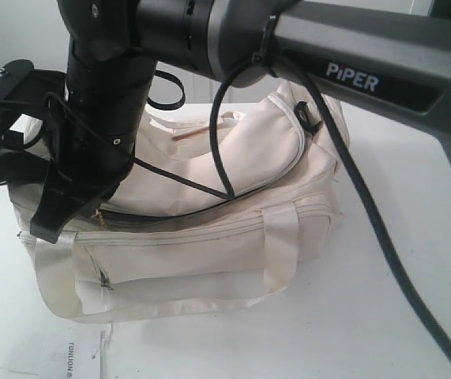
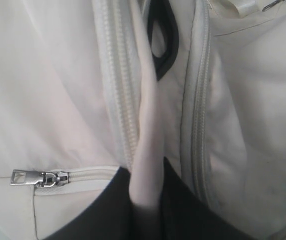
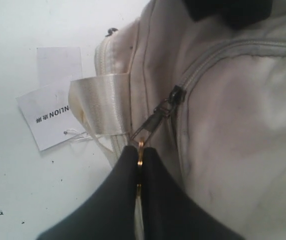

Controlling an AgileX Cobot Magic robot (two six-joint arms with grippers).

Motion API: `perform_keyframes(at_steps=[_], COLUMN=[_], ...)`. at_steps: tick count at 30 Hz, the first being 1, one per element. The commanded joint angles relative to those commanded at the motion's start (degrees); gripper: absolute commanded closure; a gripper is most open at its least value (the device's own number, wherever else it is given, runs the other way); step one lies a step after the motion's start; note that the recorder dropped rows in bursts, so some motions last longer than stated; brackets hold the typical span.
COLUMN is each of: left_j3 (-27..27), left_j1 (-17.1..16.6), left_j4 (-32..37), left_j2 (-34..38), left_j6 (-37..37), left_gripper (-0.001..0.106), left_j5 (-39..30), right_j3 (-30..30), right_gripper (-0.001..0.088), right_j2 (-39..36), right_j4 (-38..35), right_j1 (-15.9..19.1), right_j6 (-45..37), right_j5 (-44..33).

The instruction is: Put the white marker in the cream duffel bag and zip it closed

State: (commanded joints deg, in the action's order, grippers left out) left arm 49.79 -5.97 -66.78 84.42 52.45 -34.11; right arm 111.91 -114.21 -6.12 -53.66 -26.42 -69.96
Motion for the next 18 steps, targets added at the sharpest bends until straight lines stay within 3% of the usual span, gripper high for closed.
perform_keyframes(at_steps=[6,18], left_j3=[0.0,0.0], left_j1=[0.0,0.0], left_j4=[0.0,0.0], left_j2=[0.0,0.0], left_j6=[0.0,0.0], left_gripper=[0.105,0.105], left_j5=[0.1,0.0], right_j3=[0.0,0.0], right_gripper=[0.0868,0.0868], right_j2=[1.6,3.5], right_j4=[3.7,3.8], right_j1=[0.0,0.0], right_j6=[0.0,0.0], right_j5=[0.0,0.0])
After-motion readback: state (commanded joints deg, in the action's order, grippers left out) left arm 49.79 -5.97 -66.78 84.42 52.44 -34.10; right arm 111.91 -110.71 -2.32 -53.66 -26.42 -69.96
